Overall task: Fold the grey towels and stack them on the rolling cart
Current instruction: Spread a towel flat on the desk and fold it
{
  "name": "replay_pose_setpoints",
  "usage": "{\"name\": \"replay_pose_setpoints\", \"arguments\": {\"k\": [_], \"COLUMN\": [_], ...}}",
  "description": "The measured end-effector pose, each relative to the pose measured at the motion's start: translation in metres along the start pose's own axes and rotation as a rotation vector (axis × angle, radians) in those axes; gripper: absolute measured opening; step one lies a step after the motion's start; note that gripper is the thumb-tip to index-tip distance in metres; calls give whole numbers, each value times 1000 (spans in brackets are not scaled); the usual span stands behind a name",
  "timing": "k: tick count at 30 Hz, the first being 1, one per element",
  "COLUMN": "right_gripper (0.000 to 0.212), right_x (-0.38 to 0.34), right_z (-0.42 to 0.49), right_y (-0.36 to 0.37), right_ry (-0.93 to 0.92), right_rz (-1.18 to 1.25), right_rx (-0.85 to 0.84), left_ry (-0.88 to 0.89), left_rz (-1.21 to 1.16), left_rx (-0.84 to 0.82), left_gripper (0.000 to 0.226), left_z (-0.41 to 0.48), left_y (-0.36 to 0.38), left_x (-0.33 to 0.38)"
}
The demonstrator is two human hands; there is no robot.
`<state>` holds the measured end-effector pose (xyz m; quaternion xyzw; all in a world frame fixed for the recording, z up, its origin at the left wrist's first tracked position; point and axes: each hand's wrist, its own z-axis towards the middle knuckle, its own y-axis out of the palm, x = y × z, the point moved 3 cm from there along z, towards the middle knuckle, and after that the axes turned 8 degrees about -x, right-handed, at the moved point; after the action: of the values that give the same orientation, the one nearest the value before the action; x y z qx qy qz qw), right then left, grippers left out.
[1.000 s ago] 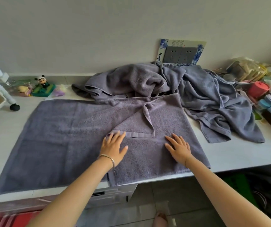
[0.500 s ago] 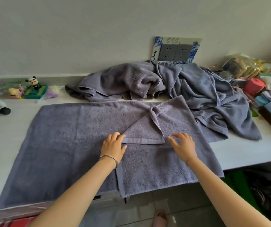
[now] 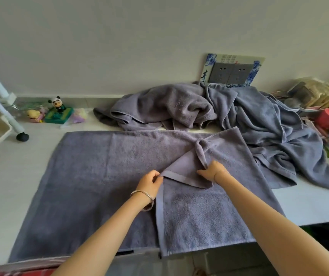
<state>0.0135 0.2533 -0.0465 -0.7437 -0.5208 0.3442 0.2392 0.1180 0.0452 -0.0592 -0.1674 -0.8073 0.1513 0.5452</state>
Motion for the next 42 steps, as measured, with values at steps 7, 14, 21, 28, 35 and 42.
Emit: {"name": "replay_pose_setpoints", "arguments": {"k": [7, 14, 21, 28, 35, 42], "right_gripper": [16, 16, 35, 35, 38, 41], "right_x": [-74, -203, -208, -156, -163, -216], "right_z": [-39, -78, -18, 1, 0, 18], "right_y": [-60, -93, 28, 83, 92, 69], "right_ry": [-493, -841, -652, -647, -694, -703], "right_rz": [1042, 1166, 332, 151, 16, 36], "right_rx": [163, 240, -125, -70, 76, 142], "left_ry": [-57, 76, -349, -434, -93, -413], "left_rz": [-581, -894, -422, -160, -34, -197], "left_rx": [-239, -168, 211, 78, 135, 99], "left_gripper": [21, 21, 27, 29, 28, 21], "left_z": [-31, -57, -40, -58, -64, -74], "left_y": [-18, -90, -168, -146, -156, -164], "left_x": [47, 77, -58, -98, -77, -107]}}
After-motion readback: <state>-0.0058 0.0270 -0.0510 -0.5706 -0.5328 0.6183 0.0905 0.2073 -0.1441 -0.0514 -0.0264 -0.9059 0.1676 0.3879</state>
